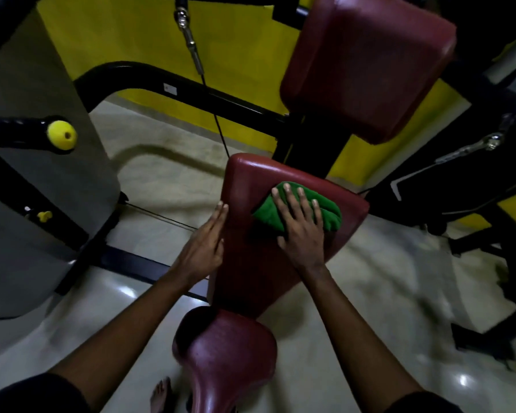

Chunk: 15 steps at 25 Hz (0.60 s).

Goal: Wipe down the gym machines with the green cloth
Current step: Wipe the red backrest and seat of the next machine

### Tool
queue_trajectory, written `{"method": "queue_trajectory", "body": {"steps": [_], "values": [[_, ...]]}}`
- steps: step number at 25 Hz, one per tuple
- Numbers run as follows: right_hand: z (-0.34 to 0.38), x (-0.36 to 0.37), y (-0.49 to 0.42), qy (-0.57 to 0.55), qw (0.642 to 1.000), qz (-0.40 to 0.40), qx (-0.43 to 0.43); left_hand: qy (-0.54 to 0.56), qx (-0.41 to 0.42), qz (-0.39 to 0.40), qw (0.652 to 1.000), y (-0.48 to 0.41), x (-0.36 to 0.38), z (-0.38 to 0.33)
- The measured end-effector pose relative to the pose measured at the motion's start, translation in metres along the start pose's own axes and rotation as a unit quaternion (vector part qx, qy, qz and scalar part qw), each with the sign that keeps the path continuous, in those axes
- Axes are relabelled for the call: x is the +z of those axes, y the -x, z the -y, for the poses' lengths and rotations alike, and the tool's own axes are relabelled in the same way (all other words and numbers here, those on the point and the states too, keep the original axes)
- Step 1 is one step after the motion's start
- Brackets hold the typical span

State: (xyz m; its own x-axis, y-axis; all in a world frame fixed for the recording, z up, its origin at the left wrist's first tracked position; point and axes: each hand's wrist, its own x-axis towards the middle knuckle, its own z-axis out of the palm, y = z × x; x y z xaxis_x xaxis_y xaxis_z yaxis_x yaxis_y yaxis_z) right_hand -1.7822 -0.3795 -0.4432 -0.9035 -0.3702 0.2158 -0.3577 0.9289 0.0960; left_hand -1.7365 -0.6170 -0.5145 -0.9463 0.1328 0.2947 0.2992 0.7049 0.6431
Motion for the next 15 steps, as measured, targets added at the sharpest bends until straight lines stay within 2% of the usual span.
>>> {"method": "queue_trajectory", "body": {"steps": [3,6,8,11,15], "values": [[-0.021,0.001,0.026,-0.048,0.991,-0.017,0.124,-0.068,0.05,0.033,0.996,-0.021,-0.008,-0.028],[-0.004,0.002,0.021,-0.111,0.972,-0.047,0.201,-0.134,0.032,0.088,0.987,-0.04,-0.002,-0.046],[0.002,0.001,0.011,-0.129,0.97,-0.047,0.2,-0.171,0.003,0.12,0.978,-0.044,0.003,-0.046],[-0.018,0.005,0.02,-0.092,0.981,-0.051,0.163,-0.213,-0.007,0.128,0.969,-0.043,0.005,-0.045],[-0.02,0.014,0.041,-0.138,0.957,-0.076,0.244,-0.221,-0.026,0.138,0.965,-0.044,0.003,-0.053]]}}
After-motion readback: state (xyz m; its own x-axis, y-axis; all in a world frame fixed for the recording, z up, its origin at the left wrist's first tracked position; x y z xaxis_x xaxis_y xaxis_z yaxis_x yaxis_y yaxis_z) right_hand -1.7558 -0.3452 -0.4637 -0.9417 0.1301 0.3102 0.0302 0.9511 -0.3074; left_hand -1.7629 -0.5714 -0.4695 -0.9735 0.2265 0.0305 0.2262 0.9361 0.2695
